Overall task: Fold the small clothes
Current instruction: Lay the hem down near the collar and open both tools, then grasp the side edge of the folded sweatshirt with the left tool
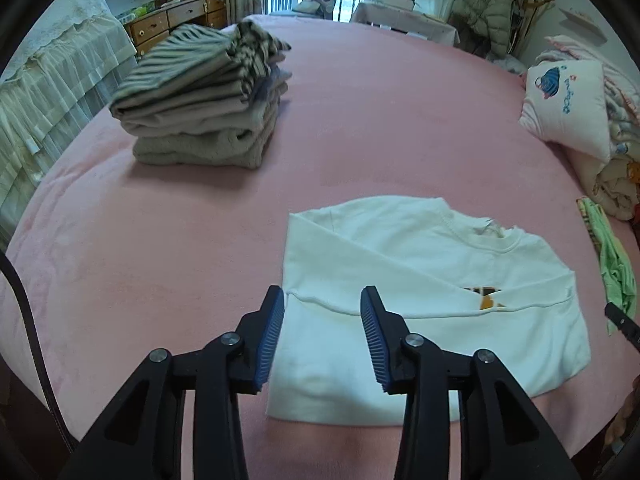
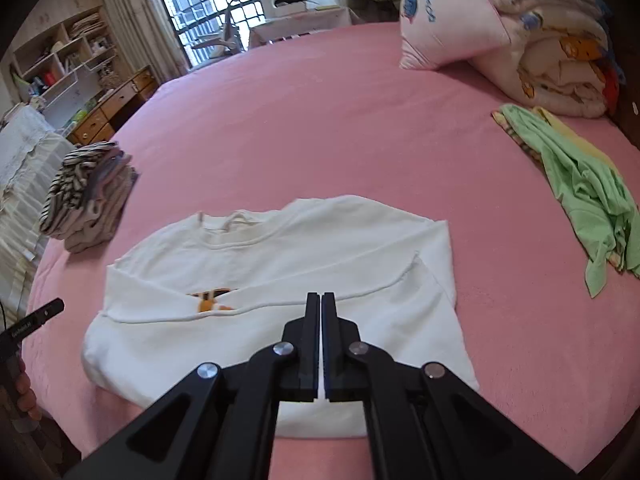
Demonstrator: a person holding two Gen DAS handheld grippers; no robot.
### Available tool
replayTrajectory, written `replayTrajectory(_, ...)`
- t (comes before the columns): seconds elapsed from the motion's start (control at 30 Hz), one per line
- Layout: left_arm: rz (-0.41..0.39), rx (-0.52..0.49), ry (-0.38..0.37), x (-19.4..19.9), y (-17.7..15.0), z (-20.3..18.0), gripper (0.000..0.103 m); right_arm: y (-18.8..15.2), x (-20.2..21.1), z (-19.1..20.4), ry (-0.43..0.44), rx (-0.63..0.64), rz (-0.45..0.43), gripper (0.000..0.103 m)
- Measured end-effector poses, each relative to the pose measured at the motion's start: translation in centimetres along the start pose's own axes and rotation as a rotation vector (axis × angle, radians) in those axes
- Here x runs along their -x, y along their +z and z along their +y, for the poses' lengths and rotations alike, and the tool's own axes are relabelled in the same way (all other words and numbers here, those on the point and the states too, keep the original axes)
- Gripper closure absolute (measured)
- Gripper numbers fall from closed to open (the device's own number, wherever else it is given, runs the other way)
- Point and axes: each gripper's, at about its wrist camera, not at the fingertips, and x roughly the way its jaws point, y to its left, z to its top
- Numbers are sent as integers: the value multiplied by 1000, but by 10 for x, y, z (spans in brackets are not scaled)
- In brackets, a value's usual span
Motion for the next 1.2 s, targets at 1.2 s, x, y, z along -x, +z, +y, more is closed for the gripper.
replayTrajectory(1.2,99,282,-227,-1,-122,56,38,-83,33,95,110,150,-98,100)
